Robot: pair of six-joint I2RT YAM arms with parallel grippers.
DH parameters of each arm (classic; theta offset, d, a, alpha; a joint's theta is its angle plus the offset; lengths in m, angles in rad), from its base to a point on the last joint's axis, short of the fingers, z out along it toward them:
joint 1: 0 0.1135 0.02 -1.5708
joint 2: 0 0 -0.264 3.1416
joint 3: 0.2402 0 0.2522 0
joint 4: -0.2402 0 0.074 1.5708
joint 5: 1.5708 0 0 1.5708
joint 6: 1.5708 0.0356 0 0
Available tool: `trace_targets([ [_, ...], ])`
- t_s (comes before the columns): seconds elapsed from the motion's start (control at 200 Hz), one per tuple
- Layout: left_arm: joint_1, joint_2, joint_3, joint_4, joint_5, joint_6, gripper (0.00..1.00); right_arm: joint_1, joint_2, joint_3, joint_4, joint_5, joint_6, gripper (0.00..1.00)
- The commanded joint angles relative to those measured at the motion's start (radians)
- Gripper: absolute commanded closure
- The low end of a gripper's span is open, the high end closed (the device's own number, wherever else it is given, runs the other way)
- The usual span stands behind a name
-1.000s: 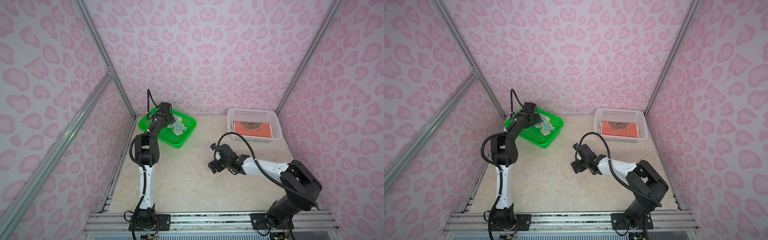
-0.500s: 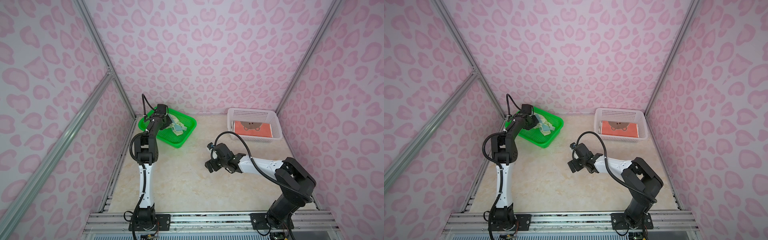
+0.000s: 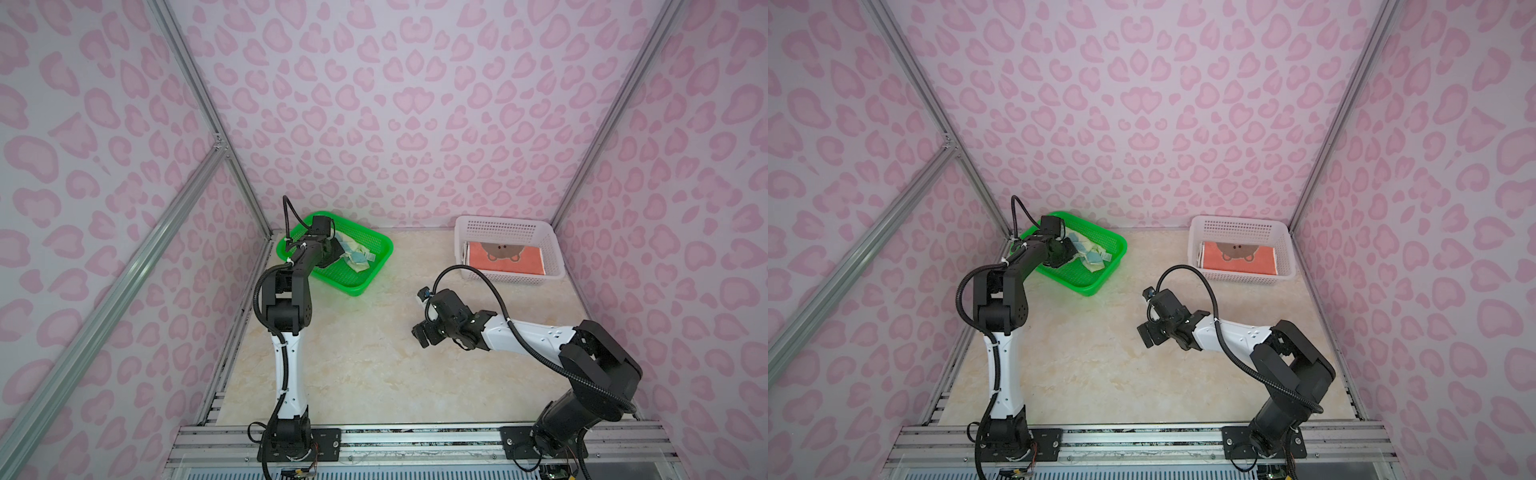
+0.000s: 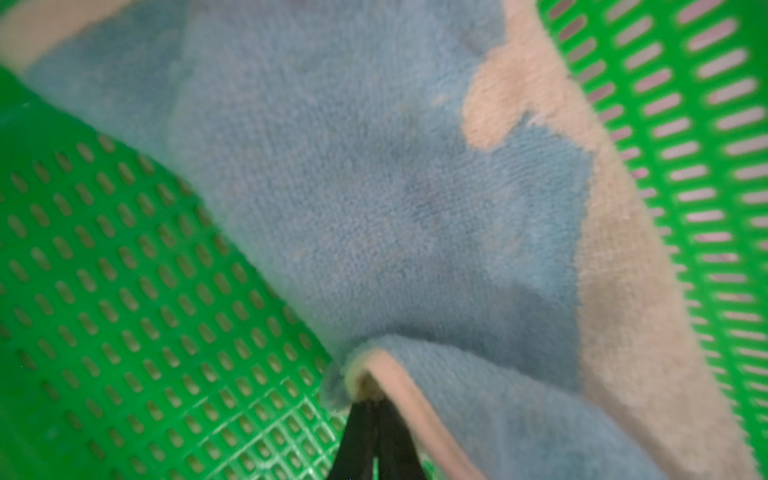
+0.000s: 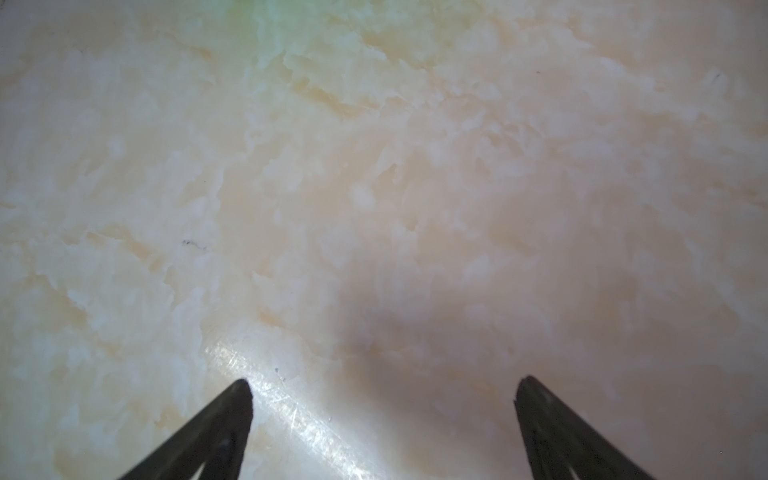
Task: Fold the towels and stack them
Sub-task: 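Lift the yellow-blue towel out of the green basket with the left gripper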
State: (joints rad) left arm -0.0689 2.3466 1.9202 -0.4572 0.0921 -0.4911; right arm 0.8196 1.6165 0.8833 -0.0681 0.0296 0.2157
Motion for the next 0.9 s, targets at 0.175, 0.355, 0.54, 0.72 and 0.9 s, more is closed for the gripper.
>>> trace_targets([
  [0.175, -0.005, -0.293, -0.06, 0.068, 0.018, 0.014, 0.98, 0.004, 0.004, -0.007, 0.019, 0.012, 0.002, 0.02],
  [0.355, -0.003, -0.291, -0.065, 0.061, 0.029, 0.017, 0.98, 0.006, 0.014, -0.001, 0.016, 0.008, -0.002, 0.02],
  [0.54, -0.005, -0.291, -0.068, 0.066, 0.086, 0.027, 0.98, 0.006, 0.023, 0.017, -0.001, 0.003, -0.012, 0.02],
  [0.72, -0.011, -0.317, -0.076, 0.068, 0.121, 0.04, 0.98, 0.007, 0.028, 0.025, -0.008, 0.006, -0.016, 0.02],
  [0.9, -0.03, -0.368, -0.088, 0.062, 0.152, 0.061, 0.98, 0.007, 0.029, 0.024, 0.001, 0.015, -0.018, 0.02],
])
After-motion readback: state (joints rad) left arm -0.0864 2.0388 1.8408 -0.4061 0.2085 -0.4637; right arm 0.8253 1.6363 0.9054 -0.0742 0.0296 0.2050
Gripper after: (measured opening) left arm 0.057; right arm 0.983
